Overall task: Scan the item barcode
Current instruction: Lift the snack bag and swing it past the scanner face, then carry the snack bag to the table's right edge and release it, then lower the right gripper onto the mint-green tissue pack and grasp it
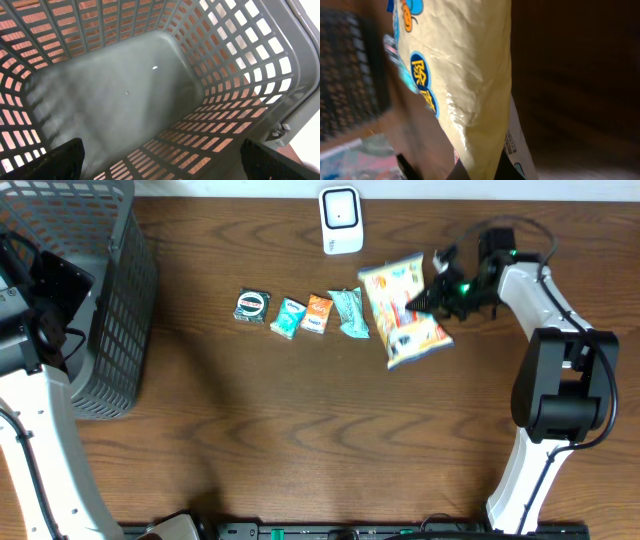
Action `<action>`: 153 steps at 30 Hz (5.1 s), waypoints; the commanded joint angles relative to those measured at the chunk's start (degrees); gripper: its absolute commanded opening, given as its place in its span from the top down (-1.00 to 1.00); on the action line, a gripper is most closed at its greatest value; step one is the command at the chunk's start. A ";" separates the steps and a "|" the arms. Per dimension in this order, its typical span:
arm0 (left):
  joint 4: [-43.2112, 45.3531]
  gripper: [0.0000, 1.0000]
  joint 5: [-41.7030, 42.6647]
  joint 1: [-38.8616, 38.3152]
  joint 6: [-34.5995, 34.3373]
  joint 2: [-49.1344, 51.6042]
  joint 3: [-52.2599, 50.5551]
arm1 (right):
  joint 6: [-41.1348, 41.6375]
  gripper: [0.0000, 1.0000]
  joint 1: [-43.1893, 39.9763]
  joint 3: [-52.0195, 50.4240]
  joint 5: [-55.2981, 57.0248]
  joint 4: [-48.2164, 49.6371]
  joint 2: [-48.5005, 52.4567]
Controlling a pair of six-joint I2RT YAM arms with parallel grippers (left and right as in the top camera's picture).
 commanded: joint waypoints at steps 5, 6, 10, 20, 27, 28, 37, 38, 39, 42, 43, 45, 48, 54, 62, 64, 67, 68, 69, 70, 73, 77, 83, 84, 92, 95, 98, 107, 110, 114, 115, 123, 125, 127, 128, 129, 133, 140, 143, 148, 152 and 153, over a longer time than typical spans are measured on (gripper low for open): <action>0.00 -0.96 -0.52 0.20 -0.26 0.02 0.35 | 3.67 0.97 -0.22 4.17 0.61 -2.32 -1.01; 0.00 -0.95 -0.52 0.20 -0.26 0.02 0.35 | 3.67 0.97 -0.13 4.07 0.55 -2.56 -1.01; 0.00 -0.96 -0.52 0.20 -0.26 0.02 0.35 | 4.81 0.97 0.42 4.04 -6.73 0.81 -1.03; 0.00 -0.95 -0.50 0.20 -0.26 0.02 0.35 | 31.89 0.97 7.02 4.04 0.17 36.06 -1.01; 0.00 -0.95 -0.50 0.20 -0.26 0.02 0.35 | 42.42 0.97 11.56 4.04 10.12 51.78 -0.55; 0.00 -0.95 -0.52 0.20 -0.26 0.02 0.35 | 43.71 0.97 11.80 4.04 10.82 52.85 -0.33; 0.00 -0.96 -0.52 0.20 -0.26 0.02 0.35 | 53.11 0.98 12.24 4.04 7.50 57.75 5.18; 0.00 -0.95 -0.52 0.20 -0.26 0.02 0.35 | 53.68 0.98 12.26 4.04 5.92 58.62 5.86; 0.00 -0.95 -0.52 0.20 -0.26 0.02 0.35 | 54.12 0.98 12.37 4.04 3.87 60.11 6.75; 0.00 -0.96 -0.52 0.20 -0.26 0.02 0.35 | 56.46 0.98 12.68 4.04 0.96 62.23 8.33; 0.00 -0.96 -0.52 0.20 -0.26 0.02 0.35 | 56.37 0.97 12.68 4.04 1.01 62.18 8.48; 0.00 -0.95 -0.52 0.20 -0.26 0.02 0.35 | 55.91 0.97 12.66 4.04 1.25 62.73 8.50; 0.00 -0.96 -0.52 0.20 -0.26 0.02 0.35 | 55.91 0.97 12.39 4.04 1.18 64.72 8.50; 0.00 -0.96 -0.52 0.20 -0.26 0.02 0.35 | 52.28 0.97 10.47 4.50 -1.07 64.98 8.46; 0.00 -0.96 -0.52 0.20 -0.26 0.02 0.35 | 50.69 0.98 4.85 4.66 -2.29 64.32 5.70; 0.00 -0.96 -0.52 0.20 -0.26 0.02 0.35 | 48.78 0.98 2.45 4.66 -1.95 60.72 3.50; 0.00 -0.95 -0.52 0.20 -0.26 0.02 0.35 | 44.15 0.97 -1.73 4.66 -0.87 52.57 -0.31; 0.00 -0.96 -0.52 0.20 -0.26 0.02 0.35 | 42.21 0.98 -3.13 4.66 -0.17 49.37 -1.53; 0.00 -0.95 -0.52 0.20 -0.26 0.02 0.35 | 39.65 0.97 -4.92 4.66 0.96 45.48 -3.06; 0.00 -0.95 -0.52 0.20 -0.26 0.02 0.35 | 37.40 0.97 -6.38 4.66 2.19 42.25 -4.20; 0.00 -0.95 -0.52 0.20 -0.26 0.02 0.35 | 29.64 0.97 -11.67 4.66 8.66 30.75 -7.91; 0.00 -0.95 -0.52 0.20 -0.26 0.02 0.35 | 21.29 0.98 -18.95 4.66 23.08 17.29 -10.78; 0.00 -0.95 -0.50 0.20 -0.26 0.02 0.35 | 12.07 0.98 -29.51 4.61 32.98 7.39 -10.16; 0.00 -0.96 -0.52 0.20 -0.26 0.02 0.35 | 10.95 0.96 -30.71 4.61 33.48 7.10 -10.03; 0.00 -0.96 -0.52 0.20 -0.26 0.02 0.35 | 8.31 -0.47 -35.04 4.61 29.73 4.44 -9.97; 0.00 -0.96 -0.52 0.20 -0.26 0.02 0.35 | 6.82 -0.47 -34.14 4.61 23.45 3.50 -9.97; 0.00 -0.95 -0.52 0.20 -0.26 0.02 0.35 | 6.82 -0.43 -32.17 4.61 17.09 2.60 -9.94; 0.00 -0.96 -0.52 0.20 -0.26 0.02 0.35 | 2.27 -0.75 -19.08 4.57 8.68 -2.47 -9.88; 0.00 -0.95 -0.52 0.20 -0.26 0.02 0.35 | 0.39 -0.81 -12.52 4.46 11.19 -3.26 -9.62; 0.00 -0.96 -0.52 0.20 -0.26 0.02 0.35 | 0.42 -0.61 -3.08 3.30 19.85 -1.70 -9.42; 0.00 -0.96 -0.50 0.20 -0.26 0.02 0.35 | 0.46 -0.47 -0.59 2.97 22.40 -0.98 -9.35; 0.00 -0.95 -0.52 0.20 -0.26 0.02 0.35 | 3.02 -0.43 17.79 1.84 42.21 6.45 -8.20; 0.00 -0.95 -0.52 0.20 -0.26 0.02 0.35 | 3.04 -0.62 23.04 1.84 49.79 7.96 -6.75; 0.00 -0.96 -0.52 0.20 -0.26 0.02 0.35 | 3.08 -0.62 25.99 1.84 55.45 8.46 -5.38; 0.00 -0.95 -0.52 0.20 -0.26 0.02 0.35 | 3.37 -0.55 27.02 1.84 57.42 8.48 -4.87; 0.00 -0.95 -0.50 0.20 -0.26 0.02 0.35 | 4.13 -0.45 27.93 1.84 59.34 8.46 -4.20; 0.00 -0.95 -0.52 0.20 -0.26 0.02 0.35 | 8.15 0.42 29.92 1.84 62.40 9.07 -1.75; 0.00 -0.96 -0.52 0.20 -0.26 0.02 0.35 | 9.49 0.85 29.00 1.84 53.88 10.75 -1.18; 0.00 -0.96 -0.52 0.20 -0.26 0.02 0.35 | 9.51 0.87 29.00 1.81 53.42 11.39 -0.76; 0.00 -0.95 -0.52 0.20 -0.26 0.02 0.35 | 9.49 0.97 29.07 1.81 48.57 12.26 2.67; 0.00 -0.95 -0.52 0.20 -0.26 0.02 0.35 | 9.51 0.98 29.07 1.81 48.00 8.39 4.42; 0.00 -0.96 -0.52 0.20 -0.26 0.02 0.35 | 9.49 0.98 29.07 1.81 47.67 6.84 4.44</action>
